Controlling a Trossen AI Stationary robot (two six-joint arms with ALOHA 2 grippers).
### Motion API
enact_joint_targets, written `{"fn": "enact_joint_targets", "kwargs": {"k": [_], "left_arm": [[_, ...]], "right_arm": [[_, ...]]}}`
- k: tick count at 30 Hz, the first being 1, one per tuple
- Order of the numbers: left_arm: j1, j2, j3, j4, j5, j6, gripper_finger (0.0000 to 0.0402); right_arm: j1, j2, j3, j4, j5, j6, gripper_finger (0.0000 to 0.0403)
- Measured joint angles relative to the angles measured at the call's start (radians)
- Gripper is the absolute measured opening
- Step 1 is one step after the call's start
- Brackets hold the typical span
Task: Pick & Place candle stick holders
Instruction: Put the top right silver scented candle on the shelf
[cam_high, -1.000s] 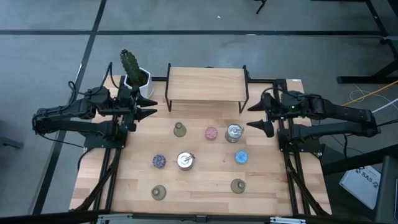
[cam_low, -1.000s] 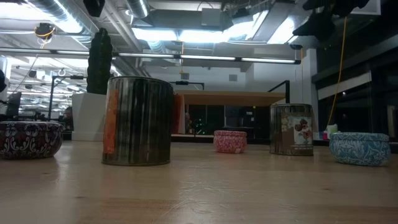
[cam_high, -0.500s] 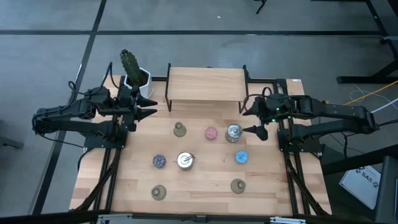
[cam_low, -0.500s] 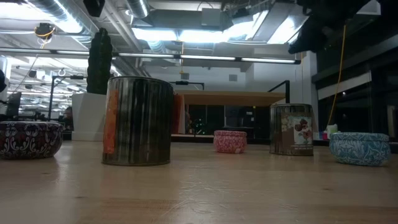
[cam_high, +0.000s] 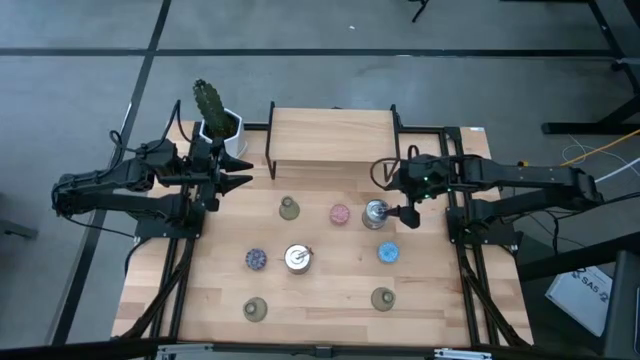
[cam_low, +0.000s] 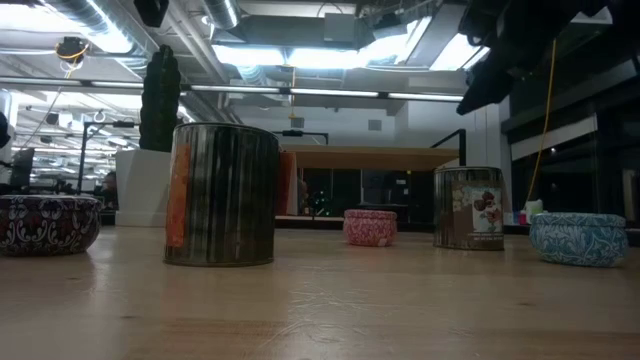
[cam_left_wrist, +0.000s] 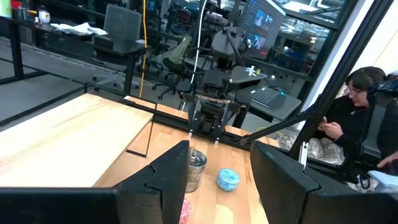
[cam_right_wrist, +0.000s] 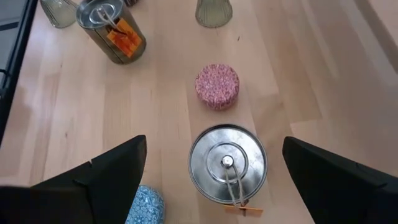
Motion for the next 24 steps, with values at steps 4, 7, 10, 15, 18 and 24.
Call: {"fn": "enact_joint_targets", "kwargs": {"k": [4,7,10,15,18,24], "left_arm": [[0.0,0.0,0.0,0.0,0.0,0.0,0.0167],[0.0,0.0,0.0,0.0,0.0,0.0,0.0167],[0.0,0.0,0.0,0.0,0.0,0.0,0.017],[0.0,0.0,0.0,0.0,0.0,0.0,0.0171],[0.0,0.0,0.0,0.0,0.0,0.0,0.0171],[0.0,0.002,0.0,-0.005,-0.011,0.0,0.0173]], "right_arm": [[0.0,0.002,0.0,-0.002,0.0,0.02,0.0379],[0.0,0.002,0.0,-0.011,0.0,0.02,0.0379],[0.0,0.002,0.0,-0.028,0.0,0.019,0.0379],[0.0,0.006,0.024,-0.06,0.001,-0.037,0.0379],[0.0,0.031,0.069,-0.112,0.002,-0.09,0.0379],[-0.001,0.115,0.159,-0.202,0.02,-0.192,0.0379]]}}
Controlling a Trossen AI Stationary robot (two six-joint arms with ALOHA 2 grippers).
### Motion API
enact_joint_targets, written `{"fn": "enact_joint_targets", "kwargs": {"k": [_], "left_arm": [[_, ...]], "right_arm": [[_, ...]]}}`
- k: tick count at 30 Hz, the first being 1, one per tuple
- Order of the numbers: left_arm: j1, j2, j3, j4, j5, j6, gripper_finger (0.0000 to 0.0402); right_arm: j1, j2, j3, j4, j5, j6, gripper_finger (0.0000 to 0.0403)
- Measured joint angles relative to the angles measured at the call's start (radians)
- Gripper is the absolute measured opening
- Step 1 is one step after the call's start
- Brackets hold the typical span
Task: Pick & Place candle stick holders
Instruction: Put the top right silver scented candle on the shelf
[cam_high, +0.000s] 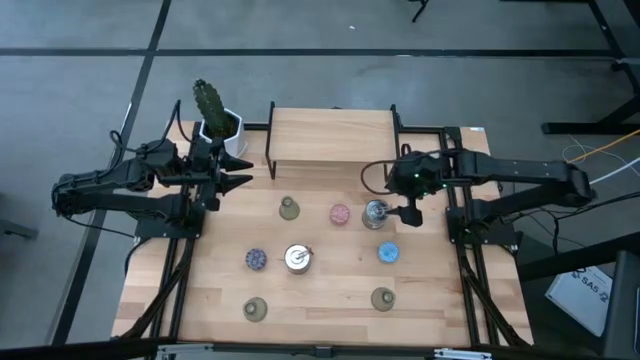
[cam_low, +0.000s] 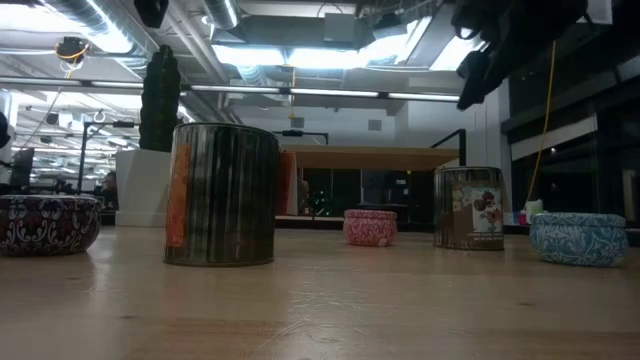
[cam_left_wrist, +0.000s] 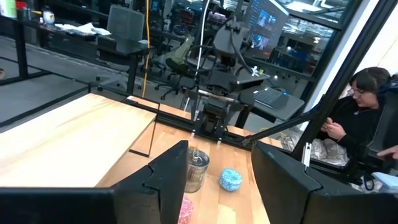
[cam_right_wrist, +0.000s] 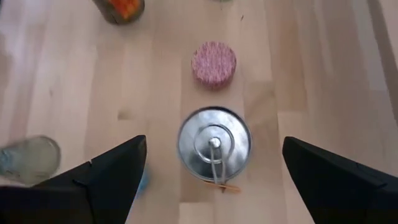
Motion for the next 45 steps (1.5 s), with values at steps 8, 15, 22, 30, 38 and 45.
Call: {"fn": "enact_joint_targets", "kwargs": {"k": [8,15,22,30,38,45], "left_arm": [[0.0,0.0,0.0,-0.005,-0.006,0.0,0.018],[0.0,0.0,0.0,-0.005,-0.007,0.0,0.0181],[0.0,0.0,0.0,-0.006,-0.007,0.0,0.0181],[0.0,0.0,0.0,-0.008,-0.011,0.0,0.018],[0.0,0.0,0.0,-0.02,-0.011,0.0,0.018],[0.0,0.0,0.0,-0.022,-0.011,0.0,0.018]], "right_arm": [[-0.003,0.099,0.031,-0.033,0.011,-0.047,0.0379],[-0.003,0.129,0.031,-0.033,0.011,-0.067,0.0379],[-0.003,0.134,0.032,-0.033,0.01,-0.131,0.0379],[-0.003,0.197,0.032,-0.032,-0.019,-0.13,0.0379],[-0.003,0.264,0.032,-0.015,-0.019,-0.145,0.0379],[-0.003,0.319,0.032,-0.009,0.005,-0.158,0.0379]]}}
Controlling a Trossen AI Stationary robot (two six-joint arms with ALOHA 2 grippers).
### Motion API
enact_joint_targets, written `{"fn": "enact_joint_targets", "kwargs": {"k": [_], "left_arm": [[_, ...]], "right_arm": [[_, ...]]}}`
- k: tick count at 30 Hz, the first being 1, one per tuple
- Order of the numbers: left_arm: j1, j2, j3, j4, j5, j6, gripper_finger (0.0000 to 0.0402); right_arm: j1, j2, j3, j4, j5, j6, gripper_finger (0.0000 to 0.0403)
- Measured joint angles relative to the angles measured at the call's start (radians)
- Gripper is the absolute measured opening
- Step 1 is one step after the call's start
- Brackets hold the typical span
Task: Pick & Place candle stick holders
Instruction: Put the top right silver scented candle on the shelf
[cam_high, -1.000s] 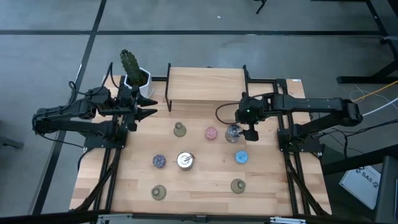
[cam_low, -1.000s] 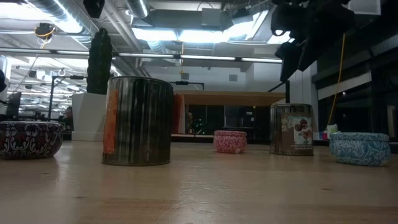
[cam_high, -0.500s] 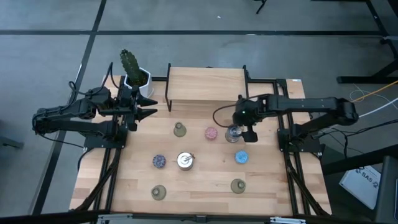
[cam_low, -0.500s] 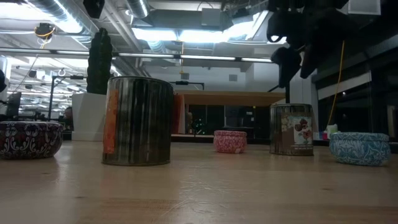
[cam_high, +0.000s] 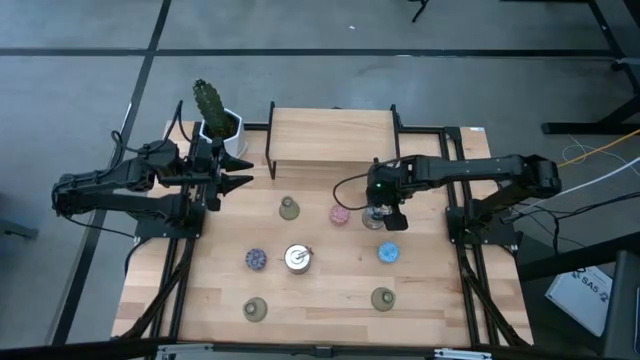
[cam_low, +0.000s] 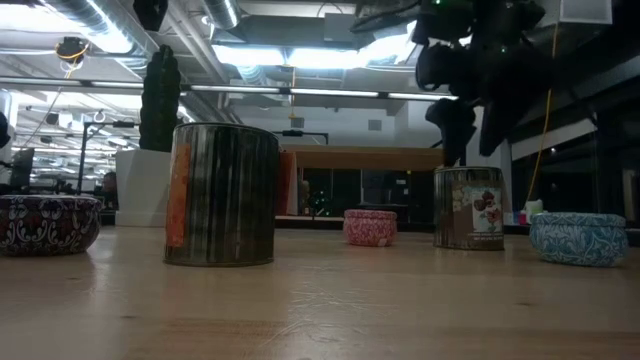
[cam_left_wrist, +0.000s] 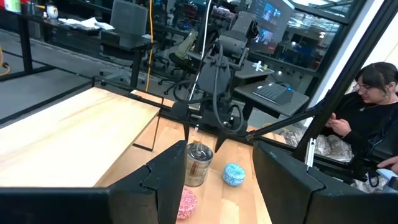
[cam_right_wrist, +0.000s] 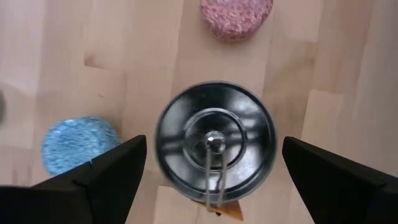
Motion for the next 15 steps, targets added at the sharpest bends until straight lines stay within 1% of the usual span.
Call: {"fn": "enact_joint_targets", "kwargs": {"k": [6,15], "left_arm": [[0.0,0.0,0.0,0.0,0.0,0.0,0.018],[0.0,0.0,0.0,-0.002,0.0,0.0,0.018]], "right_arm": [[-0.005,0.025,0.0,0.004,0.01,-0.003,0.0379],[-0.005,0.024,0.0,0.003,0.001,-0.007,0.0379]]}}
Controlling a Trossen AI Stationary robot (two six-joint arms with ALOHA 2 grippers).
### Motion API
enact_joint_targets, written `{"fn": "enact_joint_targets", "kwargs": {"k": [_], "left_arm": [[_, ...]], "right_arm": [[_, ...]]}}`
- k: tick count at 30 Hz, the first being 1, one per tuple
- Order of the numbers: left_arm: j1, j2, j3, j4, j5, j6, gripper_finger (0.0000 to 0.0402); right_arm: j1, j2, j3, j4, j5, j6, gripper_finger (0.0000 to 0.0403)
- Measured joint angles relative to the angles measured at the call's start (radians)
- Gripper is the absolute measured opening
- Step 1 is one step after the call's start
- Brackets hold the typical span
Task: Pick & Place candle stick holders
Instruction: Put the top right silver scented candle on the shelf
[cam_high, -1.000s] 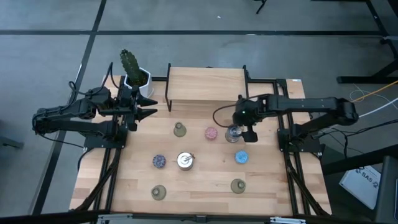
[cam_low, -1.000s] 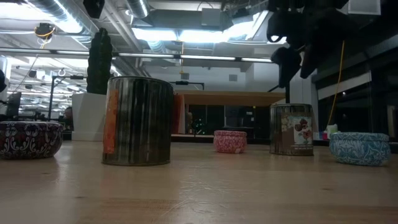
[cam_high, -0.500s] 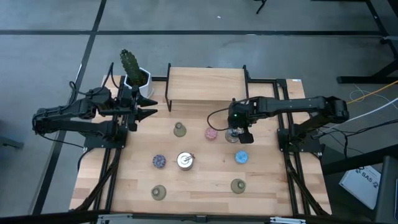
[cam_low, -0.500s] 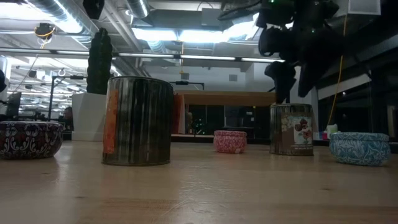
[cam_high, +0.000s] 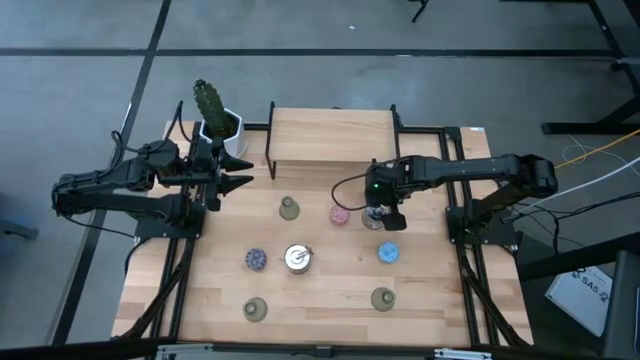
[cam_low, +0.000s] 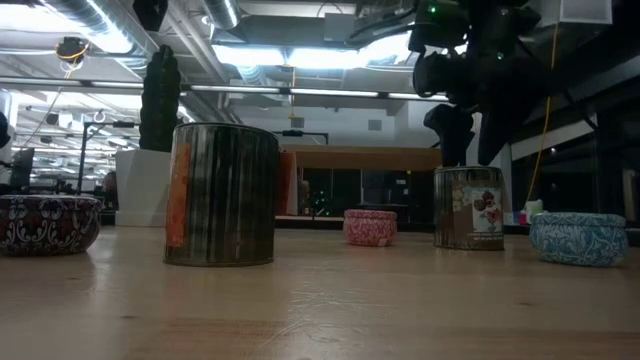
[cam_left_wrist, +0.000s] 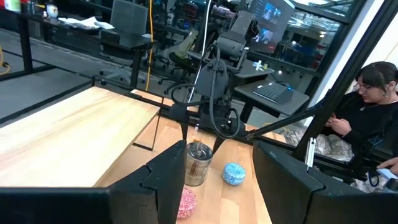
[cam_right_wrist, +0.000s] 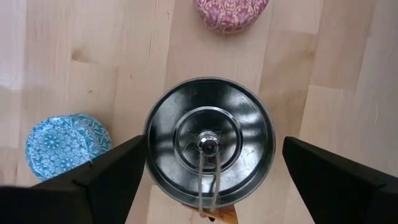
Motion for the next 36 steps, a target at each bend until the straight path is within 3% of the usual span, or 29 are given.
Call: {"fn": "enact_joint_targets", "kwargs": {"k": [24,36], "left_arm": [[0.0,0.0,0.0,-0.001,0.0,-0.008,0.018],[0.0,0.0,0.0,-0.001,0.0,-0.011,0.018]], "right_arm": [[0.0,0.0,0.0,0.003,0.002,0.004,0.0379],[0.0,0.0,0.0,0.122,0.002,0.003,0.0379]]}}
